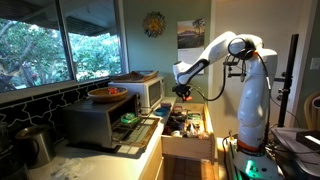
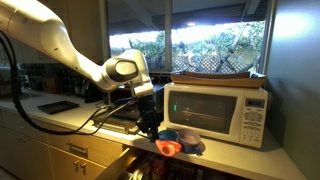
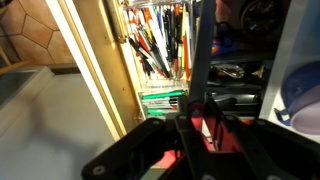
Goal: Put the scissors in the open drawer
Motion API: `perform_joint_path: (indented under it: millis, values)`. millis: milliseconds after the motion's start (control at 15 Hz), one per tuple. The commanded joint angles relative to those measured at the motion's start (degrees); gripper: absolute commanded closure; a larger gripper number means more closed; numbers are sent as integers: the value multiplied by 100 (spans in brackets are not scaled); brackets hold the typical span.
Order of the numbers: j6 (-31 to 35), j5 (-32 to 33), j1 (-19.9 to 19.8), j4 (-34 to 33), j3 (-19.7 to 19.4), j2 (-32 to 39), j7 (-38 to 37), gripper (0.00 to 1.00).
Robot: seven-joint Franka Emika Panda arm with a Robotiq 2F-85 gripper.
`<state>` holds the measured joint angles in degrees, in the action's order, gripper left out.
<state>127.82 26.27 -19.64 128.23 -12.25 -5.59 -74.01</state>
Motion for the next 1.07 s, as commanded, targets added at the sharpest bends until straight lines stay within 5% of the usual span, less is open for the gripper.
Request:
perform_joint_path:
  millis: [0,400,467,800,867,1000]
  values:
    - [286,-17,-88,121,-266,445,-618,94]
    - [1723,902,-107,146,-854,1336,-1539,94]
    - [1286,467,-21,154,-826,1091,-1138,78]
    - [1649,688,15,122,-951,1366,-1331,78]
    - [1649,689,16,112,-951,1366,-1331,94]
    - [1767,763,89,-37,-960,1661,-1583,94]
